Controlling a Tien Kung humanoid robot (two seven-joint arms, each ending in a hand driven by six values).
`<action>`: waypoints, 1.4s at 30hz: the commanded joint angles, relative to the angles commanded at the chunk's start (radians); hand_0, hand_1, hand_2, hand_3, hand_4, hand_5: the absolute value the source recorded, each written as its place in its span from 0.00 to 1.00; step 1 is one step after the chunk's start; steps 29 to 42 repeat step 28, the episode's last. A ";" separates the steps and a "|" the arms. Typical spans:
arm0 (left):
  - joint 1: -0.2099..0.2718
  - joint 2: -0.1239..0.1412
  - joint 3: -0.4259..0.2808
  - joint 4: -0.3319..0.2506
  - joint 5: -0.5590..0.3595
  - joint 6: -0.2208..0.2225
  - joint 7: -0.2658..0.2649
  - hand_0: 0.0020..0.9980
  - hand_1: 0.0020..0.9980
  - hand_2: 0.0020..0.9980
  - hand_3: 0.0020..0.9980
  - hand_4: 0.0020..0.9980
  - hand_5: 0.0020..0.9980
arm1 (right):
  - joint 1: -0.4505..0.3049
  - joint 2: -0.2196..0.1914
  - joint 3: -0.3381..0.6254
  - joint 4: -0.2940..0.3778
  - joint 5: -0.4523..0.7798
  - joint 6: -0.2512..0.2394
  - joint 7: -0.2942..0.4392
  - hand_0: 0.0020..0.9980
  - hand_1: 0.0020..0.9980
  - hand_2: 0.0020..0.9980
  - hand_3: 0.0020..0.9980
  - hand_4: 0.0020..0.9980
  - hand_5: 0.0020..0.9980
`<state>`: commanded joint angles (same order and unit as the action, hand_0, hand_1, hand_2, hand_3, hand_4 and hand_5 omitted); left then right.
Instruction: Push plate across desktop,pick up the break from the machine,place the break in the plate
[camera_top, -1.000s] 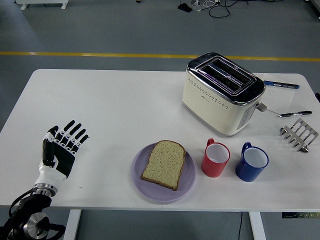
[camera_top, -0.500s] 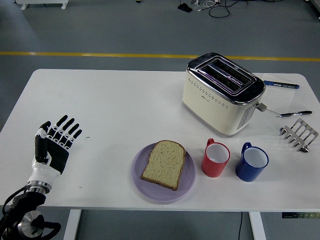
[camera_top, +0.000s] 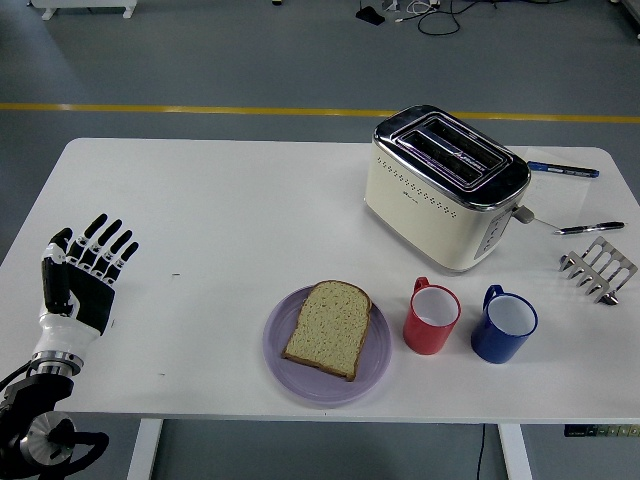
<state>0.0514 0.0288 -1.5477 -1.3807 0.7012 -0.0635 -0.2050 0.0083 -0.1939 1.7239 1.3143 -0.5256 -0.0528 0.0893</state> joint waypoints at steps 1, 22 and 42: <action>0.000 0.000 -0.011 -0.010 -0.001 0.005 -0.006 0.83 0.82 0.80 0.74 0.50 1.00 | -0.002 0.000 0.002 -0.001 -0.002 0.000 -0.004 0.75 0.71 0.73 0.73 0.49 0.49; -0.022 0.022 -0.110 -0.054 0.006 -0.038 0.184 0.85 0.86 0.90 0.82 0.50 1.00 | -0.004 -0.014 0.014 -0.037 -0.044 0.042 -0.034 0.74 0.71 0.70 0.72 0.48 0.50; -0.029 0.040 -0.127 -0.067 0.005 -0.024 0.191 0.85 0.86 0.90 0.82 0.50 1.00 | 0.001 -0.016 0.015 -0.044 -0.045 0.046 -0.033 0.74 0.71 0.69 0.71 0.48 0.51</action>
